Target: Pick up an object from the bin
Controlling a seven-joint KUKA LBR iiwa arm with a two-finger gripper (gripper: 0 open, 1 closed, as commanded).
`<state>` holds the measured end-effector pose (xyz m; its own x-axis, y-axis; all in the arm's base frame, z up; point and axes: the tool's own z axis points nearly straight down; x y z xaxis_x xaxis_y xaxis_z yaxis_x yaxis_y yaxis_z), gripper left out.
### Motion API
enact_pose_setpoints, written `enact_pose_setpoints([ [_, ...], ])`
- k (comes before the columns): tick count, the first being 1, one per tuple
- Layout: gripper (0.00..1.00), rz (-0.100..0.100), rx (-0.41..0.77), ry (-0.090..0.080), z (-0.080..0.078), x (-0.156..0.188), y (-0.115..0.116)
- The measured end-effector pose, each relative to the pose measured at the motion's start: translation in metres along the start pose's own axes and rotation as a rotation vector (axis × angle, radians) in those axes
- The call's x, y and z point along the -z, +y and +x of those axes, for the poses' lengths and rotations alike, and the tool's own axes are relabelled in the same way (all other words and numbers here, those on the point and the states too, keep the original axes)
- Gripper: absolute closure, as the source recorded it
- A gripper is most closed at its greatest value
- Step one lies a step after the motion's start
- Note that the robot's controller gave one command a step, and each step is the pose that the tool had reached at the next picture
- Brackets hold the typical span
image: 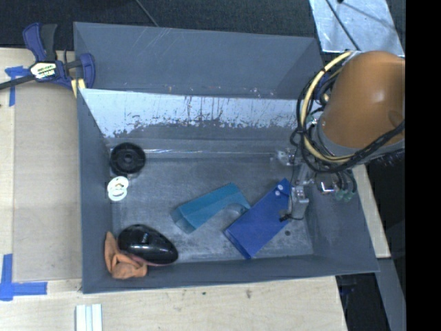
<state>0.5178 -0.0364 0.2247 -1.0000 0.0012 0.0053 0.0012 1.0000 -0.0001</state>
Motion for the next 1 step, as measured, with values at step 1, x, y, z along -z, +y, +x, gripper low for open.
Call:
enact_pose_setpoints([
  [1, 0.0, 0.0, 0.0, -0.009, -0.0014, 0.0047, 0.0001],
])
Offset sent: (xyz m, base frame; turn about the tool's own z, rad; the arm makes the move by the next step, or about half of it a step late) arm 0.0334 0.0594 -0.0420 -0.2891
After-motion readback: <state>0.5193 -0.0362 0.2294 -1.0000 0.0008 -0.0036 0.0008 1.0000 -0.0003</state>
